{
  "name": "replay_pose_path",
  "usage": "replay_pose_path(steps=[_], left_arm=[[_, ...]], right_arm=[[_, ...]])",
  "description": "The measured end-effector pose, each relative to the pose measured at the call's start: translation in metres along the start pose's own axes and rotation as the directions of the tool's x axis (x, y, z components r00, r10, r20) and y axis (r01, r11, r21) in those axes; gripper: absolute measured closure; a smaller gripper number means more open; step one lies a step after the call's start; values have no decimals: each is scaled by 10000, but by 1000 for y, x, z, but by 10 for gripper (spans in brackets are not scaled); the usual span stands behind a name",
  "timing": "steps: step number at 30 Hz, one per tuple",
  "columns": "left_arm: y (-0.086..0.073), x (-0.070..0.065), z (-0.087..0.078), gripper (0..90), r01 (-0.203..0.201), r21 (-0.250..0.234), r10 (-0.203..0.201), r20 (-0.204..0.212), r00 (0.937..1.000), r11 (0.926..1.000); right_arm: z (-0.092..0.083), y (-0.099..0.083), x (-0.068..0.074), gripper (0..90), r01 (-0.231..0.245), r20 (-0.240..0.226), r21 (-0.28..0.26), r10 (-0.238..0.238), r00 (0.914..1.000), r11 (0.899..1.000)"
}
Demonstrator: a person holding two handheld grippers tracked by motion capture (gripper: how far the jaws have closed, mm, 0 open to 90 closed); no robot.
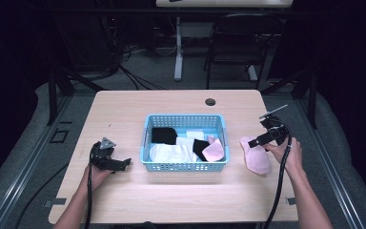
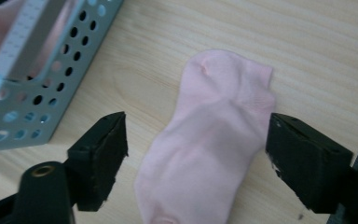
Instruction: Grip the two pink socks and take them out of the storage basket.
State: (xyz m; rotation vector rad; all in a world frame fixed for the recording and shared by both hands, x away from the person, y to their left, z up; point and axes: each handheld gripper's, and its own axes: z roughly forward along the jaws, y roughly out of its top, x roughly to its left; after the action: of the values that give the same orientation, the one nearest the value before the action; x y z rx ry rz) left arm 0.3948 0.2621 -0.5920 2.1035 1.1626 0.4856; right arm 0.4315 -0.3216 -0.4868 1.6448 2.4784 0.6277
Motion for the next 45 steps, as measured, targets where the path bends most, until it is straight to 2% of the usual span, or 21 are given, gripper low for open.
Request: replay_pose_path(steps=[1, 5, 15, 17, 18, 20, 21, 23, 24, 25, 27, 29, 31, 32, 33, 36, 37, 40, 41, 43, 45], left_arm=[[0, 0, 0, 2, -1, 1, 1, -1, 10000, 10000], [0, 0, 0, 2, -5, 1, 5, -4, 10000, 10000], [0, 0, 0, 2, -2, 2, 2, -1, 10000, 10000], [0, 0, 0, 1, 9, 1, -9, 0, 10000, 10000], [0, 0, 0, 1, 9, 1, -9, 0, 10000, 10000], [0, 0, 0, 1, -1, 12, 1, 3, 10000, 10000], [0, 0, 0, 1, -4, 8, 4, -2, 10000, 10000], [0, 0, 0, 2, -15, 0, 15, -3, 10000, 10000], [0, 0, 0, 2, -15, 0, 15, -3, 10000, 10000], [0, 0, 0, 1, -4, 4, 4, 1, 10000, 10000], [0, 0, 0, 1, -4, 3, 4, 0, 10000, 10000], [0, 0, 0, 1, -1, 5, 1, 0, 10000, 10000], [0, 0, 0, 2, -3, 3, 3, -1, 10000, 10000], [0, 0, 0, 1, -5, 6, 5, 0, 10000, 10000], [0, 0, 0, 1, -4, 4, 4, 1, 10000, 10000], [0, 0, 0, 2, -15, 1, 15, 6, 10000, 10000], [0, 0, 0, 1, -18, -2, 18, 22, 10000, 10000], [0, 0, 0, 1, -20, -2, 20, 14, 10000, 10000], [0, 0, 0, 2, -22, 0, 22, 16, 10000, 10000], [0, 0, 0, 1, -25, -3, 25, 18, 10000, 10000], [0, 0, 0, 1, -13, -6, 13, 22, 10000, 10000]], right_arm=[[-6, 0, 2, 127, 270, -165, -124, -272, 9995, 9996], [-17, 1, 10, 44, 565, -253, -343, -574, 9980, 9978], [-41, 10, 38, 0, 1513, -249, -675, -1533, 9879, 9862], [-48, 15, 50, 0, 1784, -297, -810, -1813, 9830, 9806], [-48, 15, 50, 0, 1784, -297, -810, -1813, 9830, 9806], [-53, 21, 64, 0, 2232, -312, -890, -2267, 9735, 9707], [-53, 21, 64, 0, 2232, -312, -890, -2267, 9735, 9707], [-56, 28, 80, 0, 2590, -394, -1107, -2647, 9635, 9595], [-56, 28, 80, 0, 2590, -394, -1107, -2647, 9635, 9595], [-55, 33, 89, 0, 2819, -474, -1058, -2880, 9565, 9536], [-54, 35, 94, 0, 2872, -572, -1140, -2949, 9538, 9511], [-48, 42, 106, 0, 3155, -700, -1049, -3235, 9436, 9431], [-45, 45, 110, 0, 3252, -749, -1002, -3331, 9399, 9403], [-42, 47, 114, 0, 3351, -811, -952, -3428, 9359, 9374], [-35, 51, 122, 0, 3560, -929, -787, -3624, 9274, 9312], [-27, 55, 129, 0, 3696, -1041, -663, -3748, 9212, 9268], [-19, 59, 136, 3, 3912, -1121, -411, -3933, 9126, 9194], [-11, 62, 142, 4, 3946, -1282, -347, -3956, 9094, 9182], [-4, 65, 145, 5, 4135, -1341, -105, -4111, 9017, 9104], [0, 66, 147, 6, 4103, -1434, -109, -4075, 9019, 9119], [8, 68, 148, 29, 4197, -1513, 79, -4138, 8977, 9076]])
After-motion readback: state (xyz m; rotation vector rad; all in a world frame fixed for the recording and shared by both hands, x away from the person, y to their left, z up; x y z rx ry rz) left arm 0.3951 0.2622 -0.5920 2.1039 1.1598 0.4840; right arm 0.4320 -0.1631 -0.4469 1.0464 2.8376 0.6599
